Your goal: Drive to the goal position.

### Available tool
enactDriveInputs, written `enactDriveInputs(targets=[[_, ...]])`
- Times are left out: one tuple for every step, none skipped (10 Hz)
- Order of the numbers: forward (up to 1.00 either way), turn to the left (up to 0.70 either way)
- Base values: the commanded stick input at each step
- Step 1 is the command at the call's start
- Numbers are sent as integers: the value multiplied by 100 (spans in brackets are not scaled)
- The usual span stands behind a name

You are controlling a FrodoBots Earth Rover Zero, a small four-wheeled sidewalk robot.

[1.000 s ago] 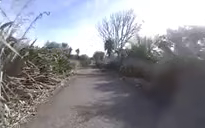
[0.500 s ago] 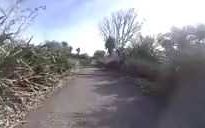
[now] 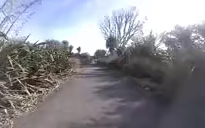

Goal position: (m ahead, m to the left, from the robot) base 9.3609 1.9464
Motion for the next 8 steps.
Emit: enactDriveInputs(targets=[[45, 0], [45, 0], [45, 0], [45, 0], [45, 0], [45, 0], [45, 0], [45, 0]])
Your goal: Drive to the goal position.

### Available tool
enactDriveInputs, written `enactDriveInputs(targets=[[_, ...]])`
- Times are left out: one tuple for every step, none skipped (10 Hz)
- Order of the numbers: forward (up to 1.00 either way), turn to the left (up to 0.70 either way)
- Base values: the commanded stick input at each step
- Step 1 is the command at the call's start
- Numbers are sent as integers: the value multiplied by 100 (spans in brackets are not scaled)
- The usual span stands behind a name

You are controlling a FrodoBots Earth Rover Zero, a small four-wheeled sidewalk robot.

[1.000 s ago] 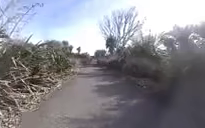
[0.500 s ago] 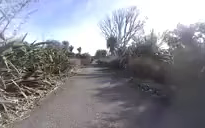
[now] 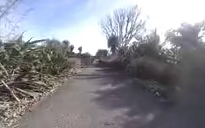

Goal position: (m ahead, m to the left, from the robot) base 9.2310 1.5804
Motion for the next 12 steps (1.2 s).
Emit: enactDriveInputs(targets=[[45, 0], [45, 0], [45, 0], [45, 0], [45, 0], [45, 0], [45, 0], [45, 0], [45, 0], [45, 0], [45, 0], [45, 0]])
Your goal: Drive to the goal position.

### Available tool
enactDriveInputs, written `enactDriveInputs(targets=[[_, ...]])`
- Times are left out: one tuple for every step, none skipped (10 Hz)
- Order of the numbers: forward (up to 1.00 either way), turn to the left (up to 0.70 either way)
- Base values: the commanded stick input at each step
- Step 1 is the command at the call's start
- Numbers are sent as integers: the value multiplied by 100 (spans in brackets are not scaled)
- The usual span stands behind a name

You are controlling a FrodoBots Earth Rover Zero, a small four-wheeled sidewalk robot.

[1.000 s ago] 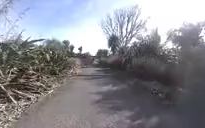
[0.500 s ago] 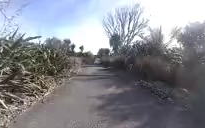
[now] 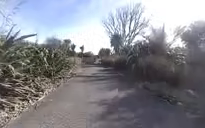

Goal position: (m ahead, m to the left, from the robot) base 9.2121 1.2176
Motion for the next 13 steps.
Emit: enactDriveInputs(targets=[[45, 0], [45, 0], [45, 0], [45, 0], [45, 0], [45, 0], [45, 0], [45, 0], [45, 0], [45, 0], [45, 0], [45, 0], [45, 0]])
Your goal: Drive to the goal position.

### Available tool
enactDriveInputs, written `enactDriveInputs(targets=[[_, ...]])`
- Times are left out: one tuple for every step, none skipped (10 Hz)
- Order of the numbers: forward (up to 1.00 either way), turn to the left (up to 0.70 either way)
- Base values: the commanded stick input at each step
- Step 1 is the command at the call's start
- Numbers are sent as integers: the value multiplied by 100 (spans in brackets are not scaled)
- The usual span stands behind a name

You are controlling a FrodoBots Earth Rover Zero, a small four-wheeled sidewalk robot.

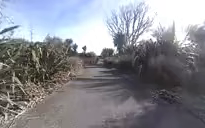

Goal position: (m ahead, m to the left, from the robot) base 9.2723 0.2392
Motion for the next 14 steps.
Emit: enactDriveInputs(targets=[[45, 0], [45, 0], [45, 0], [45, 0], [45, 0], [45, 0], [45, 0], [45, 0], [45, 0], [45, 0], [45, 0], [45, 0], [45, 0], [45, 0]])
